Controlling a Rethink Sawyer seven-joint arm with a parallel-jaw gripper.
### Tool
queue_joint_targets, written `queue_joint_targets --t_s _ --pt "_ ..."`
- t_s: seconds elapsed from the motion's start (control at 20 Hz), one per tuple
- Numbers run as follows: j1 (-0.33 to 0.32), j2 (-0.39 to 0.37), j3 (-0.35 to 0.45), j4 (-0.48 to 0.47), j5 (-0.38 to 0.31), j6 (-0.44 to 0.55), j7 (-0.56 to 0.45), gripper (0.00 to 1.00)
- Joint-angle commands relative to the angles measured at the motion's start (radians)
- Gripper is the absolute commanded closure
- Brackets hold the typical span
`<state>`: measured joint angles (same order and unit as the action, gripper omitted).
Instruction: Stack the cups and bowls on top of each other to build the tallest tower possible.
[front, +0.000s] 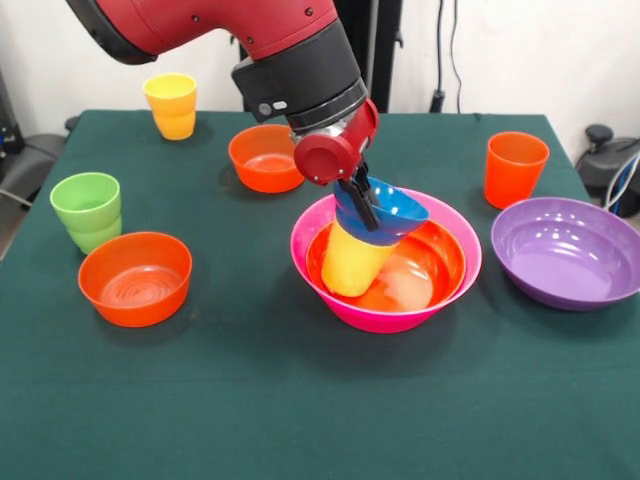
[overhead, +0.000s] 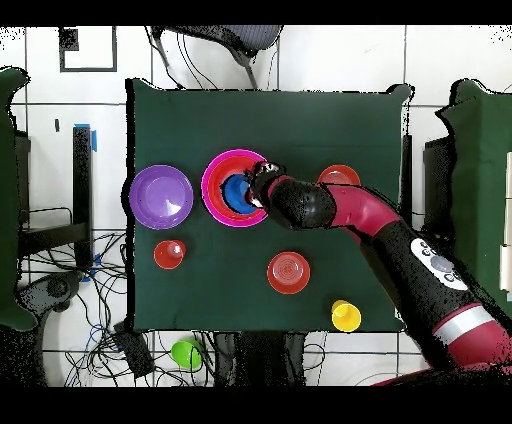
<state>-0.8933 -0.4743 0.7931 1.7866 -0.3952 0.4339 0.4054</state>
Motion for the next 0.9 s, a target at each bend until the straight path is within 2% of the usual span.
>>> queue_joint_targets --t_s 0.05,0.2,0.25,0.9 --pt "0.039 0.021 -0.066 -0.073 -0.069 -0.010 0.108 1.00" --pt "0.043 0.018 -0.069 -0.079 -0.077 -0.013 0.103 1.00" --pt "0.043 0.018 -0.069 -0.079 -0.077 -0.013 0.103 0.00" --pt "0.064 0.004 -0.093 -0.089 -0.098 -0.029 0.114 0.00"
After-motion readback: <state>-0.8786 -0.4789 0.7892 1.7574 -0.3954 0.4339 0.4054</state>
